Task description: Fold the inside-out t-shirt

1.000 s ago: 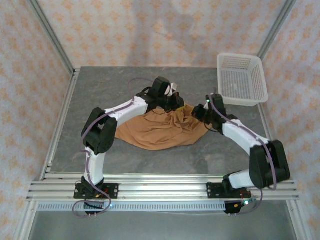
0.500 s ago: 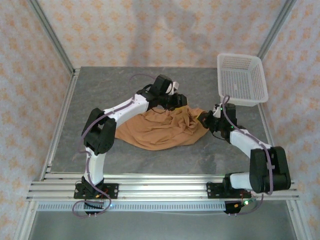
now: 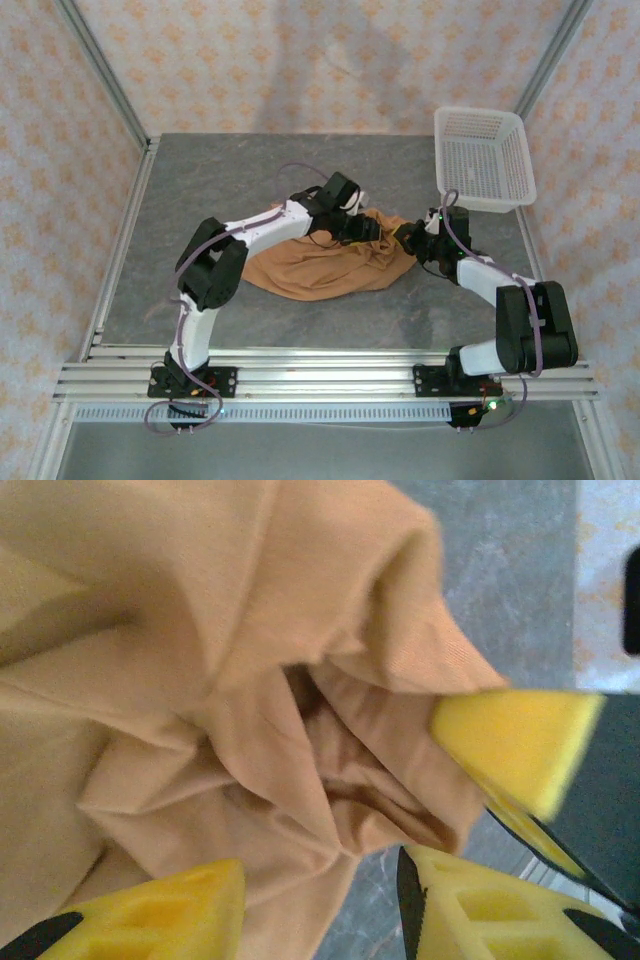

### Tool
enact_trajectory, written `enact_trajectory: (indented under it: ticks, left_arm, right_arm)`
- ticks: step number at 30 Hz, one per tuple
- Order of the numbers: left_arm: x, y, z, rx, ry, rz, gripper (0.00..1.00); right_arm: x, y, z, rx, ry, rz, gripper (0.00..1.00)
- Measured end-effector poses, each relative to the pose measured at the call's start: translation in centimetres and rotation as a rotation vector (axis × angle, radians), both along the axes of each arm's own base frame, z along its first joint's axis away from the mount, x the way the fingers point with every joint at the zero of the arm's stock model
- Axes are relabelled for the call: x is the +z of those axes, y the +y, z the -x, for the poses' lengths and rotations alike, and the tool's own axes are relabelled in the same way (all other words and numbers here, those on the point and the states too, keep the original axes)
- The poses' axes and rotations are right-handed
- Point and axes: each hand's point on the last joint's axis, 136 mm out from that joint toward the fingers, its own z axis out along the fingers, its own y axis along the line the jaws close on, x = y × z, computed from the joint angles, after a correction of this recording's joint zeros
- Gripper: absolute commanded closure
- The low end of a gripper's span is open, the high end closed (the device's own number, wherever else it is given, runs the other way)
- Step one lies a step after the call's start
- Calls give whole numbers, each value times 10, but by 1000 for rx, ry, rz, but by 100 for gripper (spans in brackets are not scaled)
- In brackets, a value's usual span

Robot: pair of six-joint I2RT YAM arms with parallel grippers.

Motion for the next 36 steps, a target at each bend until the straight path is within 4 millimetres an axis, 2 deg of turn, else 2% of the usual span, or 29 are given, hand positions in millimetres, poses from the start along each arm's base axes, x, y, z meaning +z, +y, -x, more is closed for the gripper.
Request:
enact_trajectory:
  ticks: [5,8,9,10,12,15,17,20,22,25,27,29,31,34,36]
  left_arm:
    - [-15,-8,-18,55,16,-3,46]
    - [-20,-11,-26,86,16,-3,47]
    - [-22,-13,-30,96,15,-2,53]
    - [-24,-14,-32,104,19,-2,64]
    - [-27,-15,-40,123,19,-3,98]
    - [-29,-12,-44,137,21,-6,100]
    - [-26,-8,-49,155,23,-1,100]
    - [-8,4,-50,170,5,17,100]
    - [19,8,-48,171,-24,70,100]
    - [69,1,-38,138,-93,224,100]
    - [81,-14,-26,102,-104,322,100]
    - [75,-25,-21,82,-84,389,100]
    - [55,-31,-21,79,-52,419,100]
    - [20,-29,-18,86,-5,385,100]
    - [8,-26,-13,80,10,358,100]
  right_arm:
    - [8,0,0,0,-22,-2,100]
    - [11,0,0,0,-34,-3,100]
    - [12,0,0,0,-34,-3,100]
    - [12,0,0,0,-34,-3,100]
    - [12,0,0,0,-34,-3,100]
    - [8,-4,0,-19,-23,13,100]
    - [2,-14,-1,-55,-2,41,100]
    - [-13,-41,-2,-145,47,106,100]
    - [-27,-56,-1,-185,89,146,100]
    - [-49,-54,5,-160,157,153,100]
    - [-55,-43,9,-116,177,131,97]
    - [-56,-37,12,-93,186,129,84]
    - [-56,-33,20,-66,202,147,72]
    - [-43,-30,31,-36,198,198,72]
    - [-24,-37,32,-52,168,251,79]
